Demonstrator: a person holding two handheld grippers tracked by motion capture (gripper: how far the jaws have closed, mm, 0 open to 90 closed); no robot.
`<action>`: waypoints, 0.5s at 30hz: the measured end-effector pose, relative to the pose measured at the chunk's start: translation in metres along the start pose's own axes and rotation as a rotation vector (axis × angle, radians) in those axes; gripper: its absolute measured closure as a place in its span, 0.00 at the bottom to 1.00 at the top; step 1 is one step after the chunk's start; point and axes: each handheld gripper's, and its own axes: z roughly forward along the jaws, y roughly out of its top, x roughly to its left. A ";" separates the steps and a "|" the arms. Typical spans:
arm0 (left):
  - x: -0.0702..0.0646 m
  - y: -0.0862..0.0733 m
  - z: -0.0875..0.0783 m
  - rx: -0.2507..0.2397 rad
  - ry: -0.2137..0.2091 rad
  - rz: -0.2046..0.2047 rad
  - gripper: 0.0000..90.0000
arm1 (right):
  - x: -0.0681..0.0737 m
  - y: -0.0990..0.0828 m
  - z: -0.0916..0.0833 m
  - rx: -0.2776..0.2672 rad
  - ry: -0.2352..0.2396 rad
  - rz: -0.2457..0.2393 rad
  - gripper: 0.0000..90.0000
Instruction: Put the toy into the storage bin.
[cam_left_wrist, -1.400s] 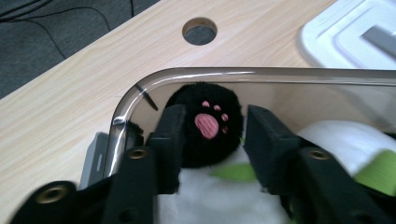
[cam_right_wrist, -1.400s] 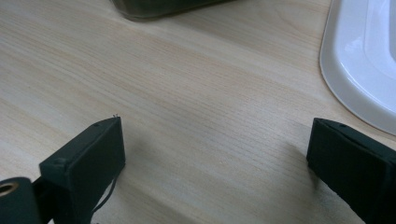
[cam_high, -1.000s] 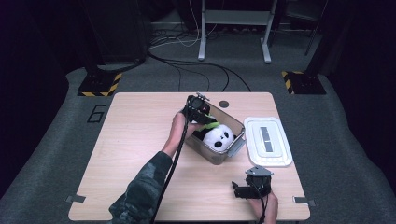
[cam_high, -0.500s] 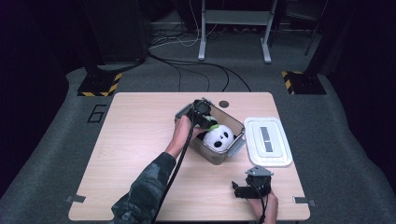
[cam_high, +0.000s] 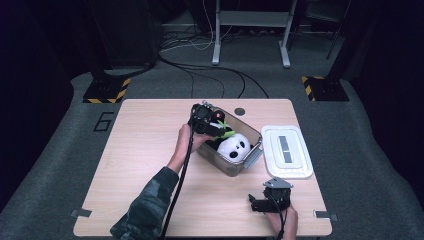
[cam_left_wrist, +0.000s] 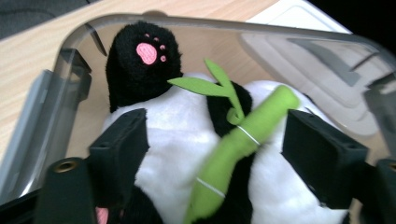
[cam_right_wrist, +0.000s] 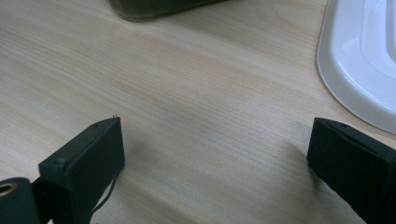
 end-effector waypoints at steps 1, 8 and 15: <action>0.000 -0.001 -0.004 -0.002 -0.005 0.009 0.20 | 0.000 0.000 0.000 0.003 0.002 -0.006 0.03; -0.006 -0.012 -0.031 -0.031 0.005 0.064 0.11 | 0.000 0.000 0.000 -0.001 -0.001 0.001 0.03; -0.009 -0.036 -0.064 -0.093 0.032 0.096 0.08 | 0.000 0.000 0.000 0.000 0.001 -0.002 0.03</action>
